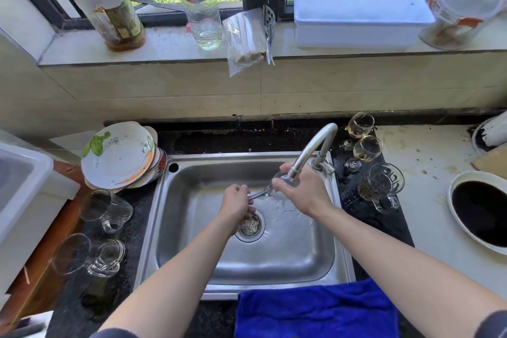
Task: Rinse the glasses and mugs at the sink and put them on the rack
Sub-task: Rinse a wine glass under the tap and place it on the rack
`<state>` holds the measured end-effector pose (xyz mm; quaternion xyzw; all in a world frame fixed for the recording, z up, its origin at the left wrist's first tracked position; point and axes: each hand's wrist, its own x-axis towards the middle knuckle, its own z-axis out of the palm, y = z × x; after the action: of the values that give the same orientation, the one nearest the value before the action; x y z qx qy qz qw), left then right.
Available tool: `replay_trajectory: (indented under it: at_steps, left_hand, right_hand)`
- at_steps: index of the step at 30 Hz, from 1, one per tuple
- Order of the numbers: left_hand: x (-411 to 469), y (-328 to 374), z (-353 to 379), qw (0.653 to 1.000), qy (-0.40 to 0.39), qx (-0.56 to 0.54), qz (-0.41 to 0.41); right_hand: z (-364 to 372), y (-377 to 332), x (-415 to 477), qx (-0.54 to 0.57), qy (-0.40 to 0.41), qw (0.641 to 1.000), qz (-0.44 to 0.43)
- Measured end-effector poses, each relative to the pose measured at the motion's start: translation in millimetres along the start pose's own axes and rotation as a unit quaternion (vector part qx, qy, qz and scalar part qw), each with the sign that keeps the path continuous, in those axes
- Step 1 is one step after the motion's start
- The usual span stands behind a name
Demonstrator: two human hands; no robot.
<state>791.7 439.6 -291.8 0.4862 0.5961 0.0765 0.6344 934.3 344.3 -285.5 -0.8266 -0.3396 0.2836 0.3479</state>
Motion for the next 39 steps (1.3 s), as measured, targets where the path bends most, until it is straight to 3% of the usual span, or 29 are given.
replay_trajectory:
  at_steps: [2, 4, 6, 8, 10, 13, 15, 18, 22, 24, 27, 30, 34, 37, 39]
  left_hand:
    - [-2, -6, 4, 0.982, 0.063, 0.1, 0.15]
    - [-4, -9, 2, 0.947, 0.085, 0.169, 0.261]
    - [0, -11, -1, 0.94, 0.086, 0.165, 0.286]
    - [6, -11, -5, 0.965, 0.076, 0.122, 0.221]
    - [9, -8, -4, 0.995, 0.044, 0.034, 0.078]
    - [11, -10, -4, 0.995, -0.015, -0.065, -0.079]
    - [15, -16, -5, 0.989, -0.029, -0.082, -0.117]
    - [15, -20, -2, 0.985, -0.042, -0.091, -0.139]
    - [16, -18, -3, 0.99, -0.042, -0.061, -0.12]
    - [19, -17, -6, 0.994, -0.03, -0.029, -0.1]
    - [21, -11, -4, 0.998, -0.026, 0.026, -0.046]
    - [16, -4, 11, 0.996, -0.005, 0.071, 0.048]
    - [12, -10, 9, 0.982, 0.057, 0.089, 0.154]
    - [7, -12, 3, 0.954, 0.084, 0.147, 0.246]
    - [0, -7, 6, 0.929, 0.106, 0.175, 0.308]
  right_hand:
    - [-1, -2, 8, 0.056, -0.032, 0.991, 0.121]
    - [-7, -6, 10, 0.16, -0.107, 0.945, 0.265]
    - [-6, -3, 9, 0.162, -0.111, 0.946, 0.258]
    - [-3, -5, 3, 0.08, -0.051, 0.986, 0.135]
    - [-2, -10, -3, 0.02, -0.005, 0.999, 0.025]
    - [-6, -14, -8, 0.115, -0.017, 0.993, -0.007]
    - [-11, -10, -11, 0.111, 0.005, 0.993, -0.03]
    - [-13, -3, -17, 0.018, 0.067, 0.995, -0.071]
    - [-20, -4, -13, 0.051, -0.037, 0.997, -0.034]
    - [-29, -1, -12, -0.018, -0.052, 0.997, -0.048]
    - [-33, 2, -12, -0.061, 0.005, 0.997, -0.04]
    - [-14, 4, -7, 0.038, 0.021, 0.997, 0.07]
    - [-11, 4, -3, 0.056, 0.014, 0.995, 0.079]
    - [-16, 5, 3, 0.217, 0.034, 0.955, 0.201]
    - [-8, 1, 4, 0.243, 0.064, 0.939, 0.236]
